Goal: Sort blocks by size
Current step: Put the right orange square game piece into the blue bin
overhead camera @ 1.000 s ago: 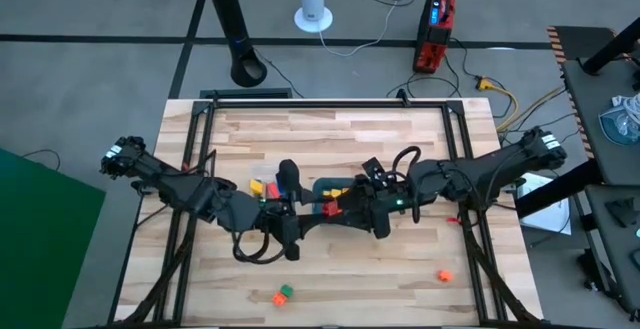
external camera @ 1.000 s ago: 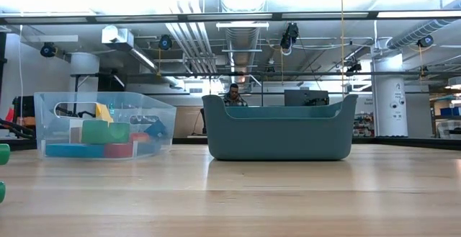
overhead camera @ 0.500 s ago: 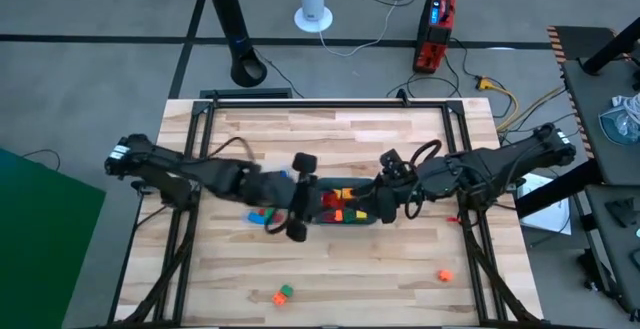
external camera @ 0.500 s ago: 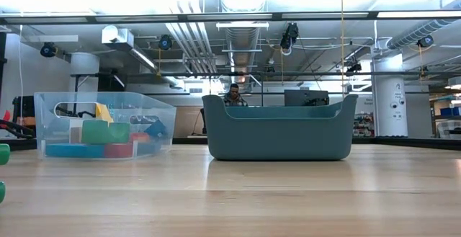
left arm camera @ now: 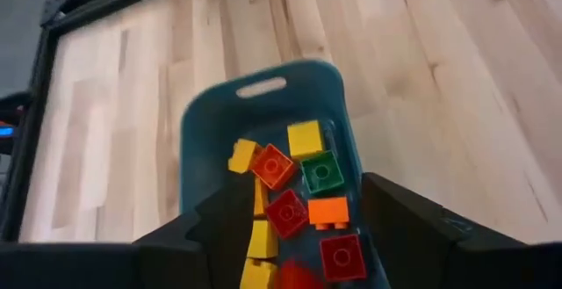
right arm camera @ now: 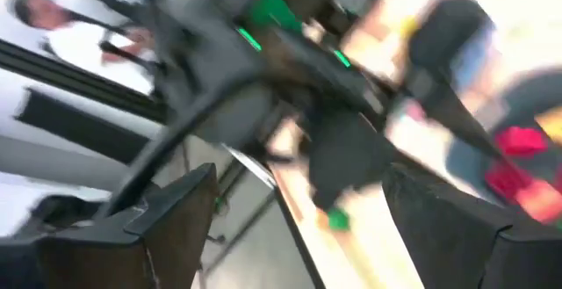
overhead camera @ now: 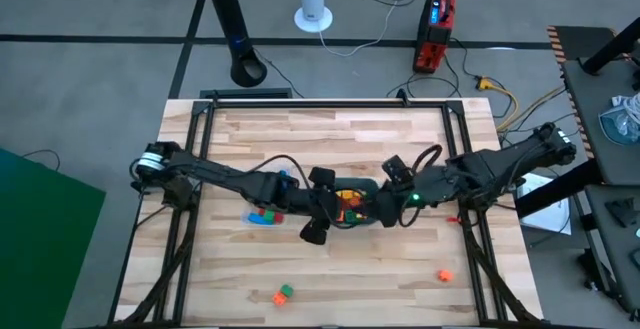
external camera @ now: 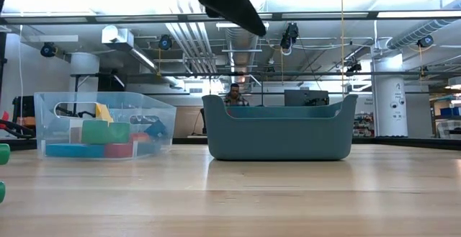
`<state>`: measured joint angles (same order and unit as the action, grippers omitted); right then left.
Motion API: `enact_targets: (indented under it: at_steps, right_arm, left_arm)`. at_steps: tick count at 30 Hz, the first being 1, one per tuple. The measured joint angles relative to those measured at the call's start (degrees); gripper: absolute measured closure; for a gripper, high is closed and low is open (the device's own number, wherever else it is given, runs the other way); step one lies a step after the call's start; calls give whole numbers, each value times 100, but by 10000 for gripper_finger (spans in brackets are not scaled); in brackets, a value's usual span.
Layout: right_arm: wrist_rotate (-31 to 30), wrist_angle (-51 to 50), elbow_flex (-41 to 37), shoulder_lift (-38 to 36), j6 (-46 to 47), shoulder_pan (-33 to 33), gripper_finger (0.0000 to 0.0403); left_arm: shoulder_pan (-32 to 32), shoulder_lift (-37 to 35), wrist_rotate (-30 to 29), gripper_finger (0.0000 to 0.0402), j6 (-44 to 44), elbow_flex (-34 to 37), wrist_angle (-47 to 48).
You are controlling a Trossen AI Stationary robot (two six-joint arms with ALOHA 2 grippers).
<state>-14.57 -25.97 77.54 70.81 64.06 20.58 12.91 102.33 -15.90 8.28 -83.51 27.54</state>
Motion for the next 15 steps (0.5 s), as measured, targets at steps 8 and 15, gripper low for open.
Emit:
enact_targets:
  at_steps: [8,15]
  right_arm:
    - [250,-2587,-7,39,2466,956,79]
    - [1267,-3390,-539,317,4506,2157,75]
  left_arm:
    - [104,-909,4,196,-684,-73,192]
    - [375,-2006,24,196,-1550,-6,248]
